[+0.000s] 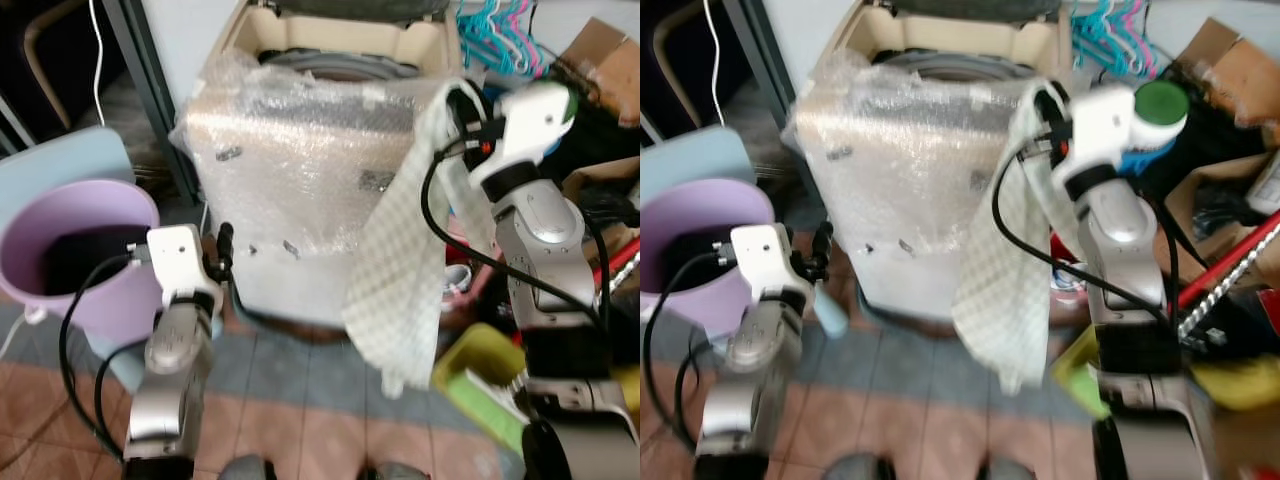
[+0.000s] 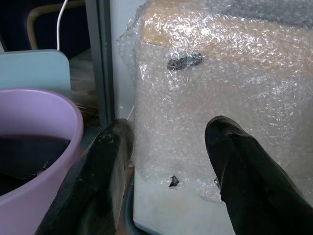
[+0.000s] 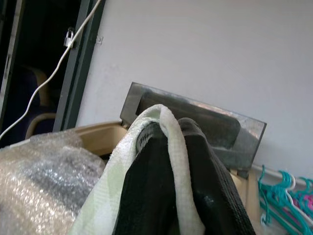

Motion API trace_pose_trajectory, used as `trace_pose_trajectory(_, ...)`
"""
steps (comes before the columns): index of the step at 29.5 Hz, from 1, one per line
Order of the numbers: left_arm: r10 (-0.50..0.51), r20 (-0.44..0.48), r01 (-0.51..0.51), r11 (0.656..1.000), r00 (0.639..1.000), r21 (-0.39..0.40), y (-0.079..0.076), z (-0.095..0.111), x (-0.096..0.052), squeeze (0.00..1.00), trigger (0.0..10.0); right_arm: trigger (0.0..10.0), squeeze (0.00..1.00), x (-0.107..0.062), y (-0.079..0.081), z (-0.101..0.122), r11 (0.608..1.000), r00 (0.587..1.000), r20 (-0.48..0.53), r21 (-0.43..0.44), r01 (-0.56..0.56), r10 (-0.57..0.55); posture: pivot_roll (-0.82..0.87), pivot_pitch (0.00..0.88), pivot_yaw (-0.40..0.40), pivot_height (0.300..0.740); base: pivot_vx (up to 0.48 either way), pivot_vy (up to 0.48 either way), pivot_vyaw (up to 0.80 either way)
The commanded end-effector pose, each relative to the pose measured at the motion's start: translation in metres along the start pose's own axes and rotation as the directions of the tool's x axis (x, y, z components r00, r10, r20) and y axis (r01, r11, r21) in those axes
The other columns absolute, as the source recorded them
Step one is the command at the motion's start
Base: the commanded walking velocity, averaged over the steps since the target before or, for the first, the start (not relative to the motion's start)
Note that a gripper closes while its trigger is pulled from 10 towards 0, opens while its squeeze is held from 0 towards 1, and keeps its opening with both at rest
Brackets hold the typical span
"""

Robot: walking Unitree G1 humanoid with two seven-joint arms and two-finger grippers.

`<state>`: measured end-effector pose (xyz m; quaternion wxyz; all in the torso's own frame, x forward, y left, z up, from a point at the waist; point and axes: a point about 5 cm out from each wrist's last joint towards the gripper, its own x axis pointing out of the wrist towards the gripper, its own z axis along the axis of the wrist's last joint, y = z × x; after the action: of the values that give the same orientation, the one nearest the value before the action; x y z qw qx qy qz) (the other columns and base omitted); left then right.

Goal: Clothes washing

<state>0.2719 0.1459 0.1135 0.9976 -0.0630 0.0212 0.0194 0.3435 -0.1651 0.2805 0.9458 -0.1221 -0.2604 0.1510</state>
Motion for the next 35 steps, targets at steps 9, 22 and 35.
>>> trace_pose_trajectory(9, -0.024, -0.01, 0.024, 1.0, 1.0, 0.004, -0.008, -0.002, -0.002, 0.0, 10.0, 10.0, 0.0, 0.026, -0.028, 0.022, 0.995, 0.997, 0.065, -0.086, -0.042, 0.048, 0.02, 0.104, 0.025, 0.74, 0.449, 0.0, 0.54)
trace_pose_trajectory(22, -0.008, -0.037, 0.008, 1.0, 0.999, 0.006, -0.009, -0.005, -0.001, 0.0, 10.0, 10.0, 0.0, 0.08, -0.073, 0.067, 0.997, 0.995, 0.083, -0.049, 0.067, -0.062, 0.04, 0.097, 0.021, 0.74, 0.347, 0.0, 0.34)
trace_pose_trajectory(35, -0.021, -0.042, 0.021, 1.0, 0.999, 0.006, -0.013, -0.007, -0.003, 0.0, 10.0, 10.0, 0.0, 0.087, -0.126, 0.099, 0.931, 0.931, -0.002, 0.01, 0.364, -0.364, 0.03, 0.096, 0.001, 0.74, 0.0, 0.0, 0.0)
